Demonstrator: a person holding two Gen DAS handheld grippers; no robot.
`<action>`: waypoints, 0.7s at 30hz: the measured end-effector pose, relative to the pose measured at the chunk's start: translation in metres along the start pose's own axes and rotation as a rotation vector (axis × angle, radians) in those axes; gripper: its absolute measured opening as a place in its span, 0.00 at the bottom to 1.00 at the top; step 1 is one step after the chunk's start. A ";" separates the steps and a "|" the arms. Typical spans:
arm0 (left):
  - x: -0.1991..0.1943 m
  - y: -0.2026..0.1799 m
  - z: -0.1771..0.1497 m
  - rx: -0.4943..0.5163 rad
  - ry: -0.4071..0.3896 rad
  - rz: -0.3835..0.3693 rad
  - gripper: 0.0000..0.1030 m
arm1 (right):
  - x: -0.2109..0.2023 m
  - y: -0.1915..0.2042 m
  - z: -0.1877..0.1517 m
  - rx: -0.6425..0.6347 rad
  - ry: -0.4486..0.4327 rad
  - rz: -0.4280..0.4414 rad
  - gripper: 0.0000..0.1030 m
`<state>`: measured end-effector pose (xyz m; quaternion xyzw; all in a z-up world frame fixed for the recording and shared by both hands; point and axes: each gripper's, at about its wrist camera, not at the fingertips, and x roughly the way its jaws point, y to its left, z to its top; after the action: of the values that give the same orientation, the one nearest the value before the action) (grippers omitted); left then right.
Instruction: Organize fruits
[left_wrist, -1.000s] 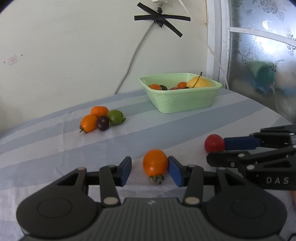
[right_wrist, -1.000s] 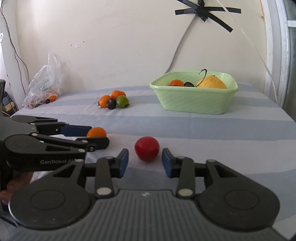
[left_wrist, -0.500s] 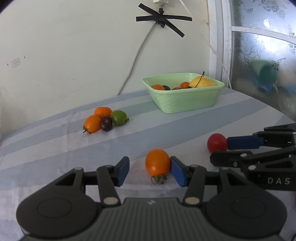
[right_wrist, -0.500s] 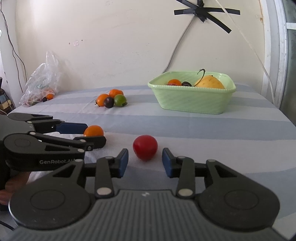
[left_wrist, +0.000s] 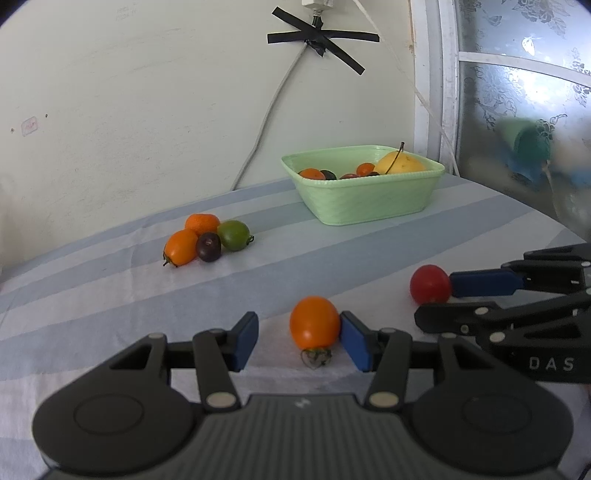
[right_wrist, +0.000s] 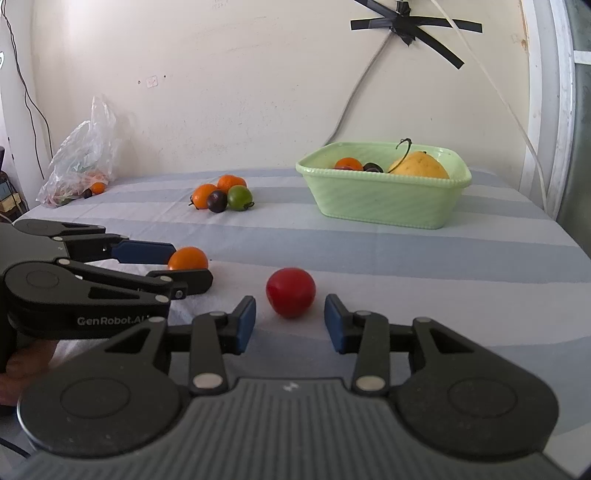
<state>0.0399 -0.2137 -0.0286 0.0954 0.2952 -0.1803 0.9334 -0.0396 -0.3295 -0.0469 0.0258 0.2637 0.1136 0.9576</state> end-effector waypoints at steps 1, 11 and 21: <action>0.000 0.000 0.000 0.001 -0.001 0.001 0.48 | 0.000 0.000 0.000 0.000 0.000 0.000 0.43; 0.000 0.000 0.000 0.000 0.000 0.001 0.49 | 0.000 0.000 0.000 0.000 0.000 0.000 0.43; 0.002 0.000 0.001 -0.001 0.009 0.004 0.50 | 0.000 0.000 0.001 -0.003 0.001 0.001 0.44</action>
<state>0.0421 -0.2146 -0.0293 0.0963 0.2992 -0.1779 0.9325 -0.0397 -0.3291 -0.0461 0.0244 0.2640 0.1142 0.9574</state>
